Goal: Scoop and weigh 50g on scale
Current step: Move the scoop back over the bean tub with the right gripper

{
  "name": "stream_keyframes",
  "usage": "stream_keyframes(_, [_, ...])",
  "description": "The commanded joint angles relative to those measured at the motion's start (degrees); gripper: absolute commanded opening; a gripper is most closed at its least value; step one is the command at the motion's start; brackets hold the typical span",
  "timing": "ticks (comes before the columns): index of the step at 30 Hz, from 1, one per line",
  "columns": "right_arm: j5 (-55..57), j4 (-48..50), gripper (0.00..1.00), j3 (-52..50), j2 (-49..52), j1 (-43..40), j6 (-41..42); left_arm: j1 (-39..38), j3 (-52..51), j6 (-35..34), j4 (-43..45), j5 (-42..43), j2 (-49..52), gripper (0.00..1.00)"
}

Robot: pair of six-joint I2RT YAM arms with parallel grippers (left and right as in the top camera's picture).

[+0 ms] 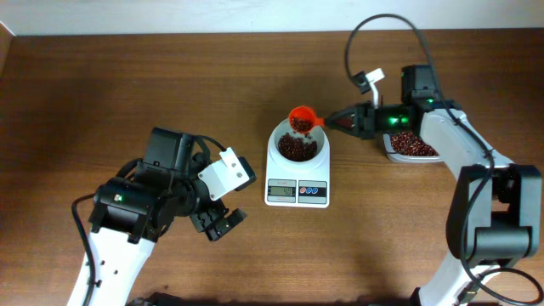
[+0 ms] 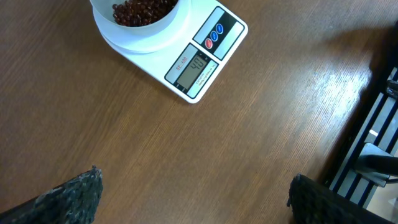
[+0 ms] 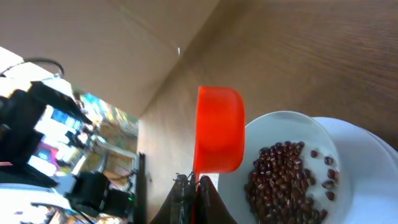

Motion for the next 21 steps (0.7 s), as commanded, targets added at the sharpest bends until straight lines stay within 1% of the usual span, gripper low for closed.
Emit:
stream_keyframes(1, [-3.3, 0.2, 0.04, 0.2, 0.1, -3.6, 5.7, 0.3, -0.1, 0.3, -0.1, 1.0, -0.4, 0.99])
stream_keyframes(6, [-10.3, 0.0, 0.04, 0.2, 0.1, -10.6, 6.6, 0.3, -0.1, 0.3, -0.1, 1.0, -0.4, 0.99])
stream_keyframes(11, [-10.9, -2.7, 0.04, 0.2, 0.1, -16.9, 6.6, 0.3, -0.1, 0.3, -0.1, 1.0, -0.4, 0.99])
stream_keyframes(21, [-10.9, -3.1, 0.04, 0.2, 0.1, -17.6, 6.6, 0.3, -0.1, 0.3, -0.1, 1.0, -0.4, 0.99])
